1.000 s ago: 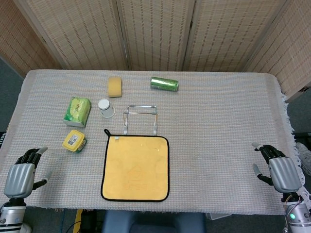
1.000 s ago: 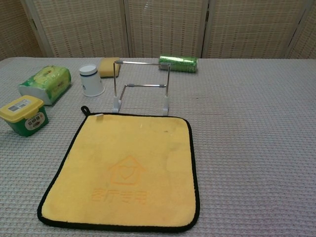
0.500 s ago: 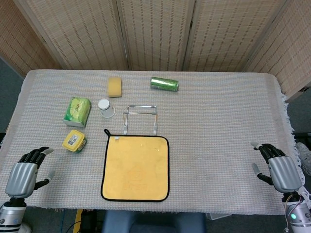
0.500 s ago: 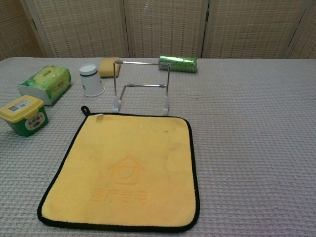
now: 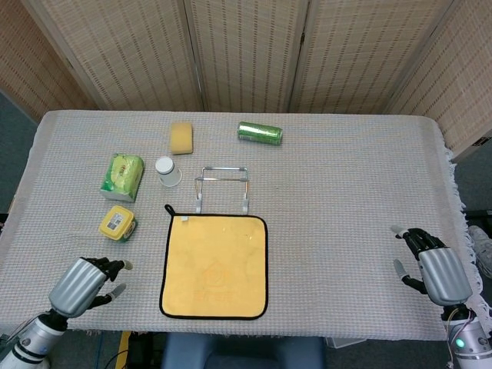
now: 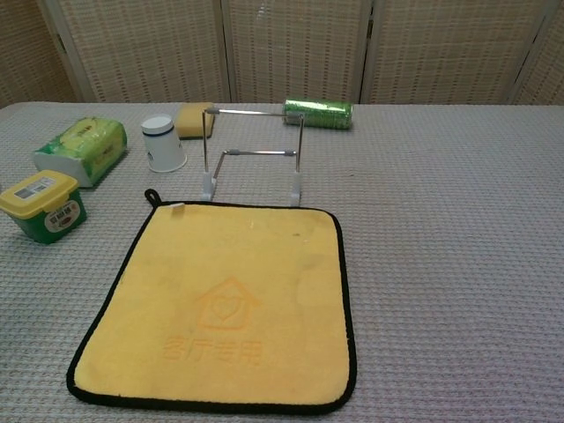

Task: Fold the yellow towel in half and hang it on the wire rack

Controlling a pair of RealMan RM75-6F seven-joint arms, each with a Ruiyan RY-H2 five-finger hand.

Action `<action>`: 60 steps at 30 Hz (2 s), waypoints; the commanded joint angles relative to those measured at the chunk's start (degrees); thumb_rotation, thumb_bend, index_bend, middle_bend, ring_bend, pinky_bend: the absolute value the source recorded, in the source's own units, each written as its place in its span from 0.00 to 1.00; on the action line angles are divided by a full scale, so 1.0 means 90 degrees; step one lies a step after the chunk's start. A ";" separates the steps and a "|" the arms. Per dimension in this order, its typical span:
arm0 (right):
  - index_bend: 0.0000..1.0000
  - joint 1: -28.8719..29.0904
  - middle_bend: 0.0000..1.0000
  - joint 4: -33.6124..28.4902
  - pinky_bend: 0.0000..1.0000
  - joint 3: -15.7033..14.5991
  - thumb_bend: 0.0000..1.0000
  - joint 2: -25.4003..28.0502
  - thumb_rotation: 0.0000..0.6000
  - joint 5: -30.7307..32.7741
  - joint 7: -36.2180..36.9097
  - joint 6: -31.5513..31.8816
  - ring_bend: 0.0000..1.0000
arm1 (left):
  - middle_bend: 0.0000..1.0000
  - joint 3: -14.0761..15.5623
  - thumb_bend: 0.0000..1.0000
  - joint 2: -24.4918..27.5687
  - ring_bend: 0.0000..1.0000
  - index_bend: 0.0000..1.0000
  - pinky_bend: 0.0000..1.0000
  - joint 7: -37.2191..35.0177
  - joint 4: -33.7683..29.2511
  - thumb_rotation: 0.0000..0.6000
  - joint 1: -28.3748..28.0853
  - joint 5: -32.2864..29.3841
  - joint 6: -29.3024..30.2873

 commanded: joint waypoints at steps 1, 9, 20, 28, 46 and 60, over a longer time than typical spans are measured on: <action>0.18 -0.0001 0.32 -0.0028 0.36 -0.0003 0.41 0.0013 1.00 -0.0010 -0.0018 0.0010 0.26 | 0.74 0.0160 0.32 -0.0124 0.75 0.43 0.91 -0.0009 0.0102 1.00 -0.0274 0.0259 -0.0310; 0.18 -0.0016 0.32 -0.0089 0.36 -0.0023 0.41 0.0031 1.00 0.0003 -0.0082 0.0005 0.26 | 0.88 0.0396 0.32 -0.0557 0.87 0.45 0.99 0.0126 0.0395 1.00 -0.0726 0.0640 -0.0871; 0.18 -0.0018 0.32 -0.0101 0.36 -0.0024 0.41 0.0015 1.00 0.0009 -0.0117 0.0008 0.27 | 0.88 0.0642 0.32 -0.1239 0.87 0.45 0.99 0.0223 0.1025 1.00 -0.0919 0.0659 -0.1142; 0.18 -0.0022 0.32 -0.0090 0.36 -0.0029 0.41 0.0009 1.00 0.0018 -0.0103 0.0005 0.27 | 0.88 0.0831 0.32 -0.1558 0.87 0.45 0.99 0.0344 0.1340 1.00 -0.0933 0.0597 -0.1243; 0.18 -0.0031 0.32 -0.0155 0.36 -0.0018 0.41 0.0053 1.00 0.0002 -0.0118 0.0049 0.27 | 0.88 0.0945 0.32 -0.2085 0.87 0.45 0.99 0.0534 0.1852 1.00 -0.0900 0.0262 -0.1247; 0.18 -0.0033 0.32 -0.0117 0.36 -0.0026 0.41 0.0018 1.00 0.0031 -0.0100 0.0019 0.27 | 0.88 0.1059 0.32 -0.1875 0.87 0.45 0.99 0.0743 0.1564 1.00 -0.0831 0.0059 -0.1184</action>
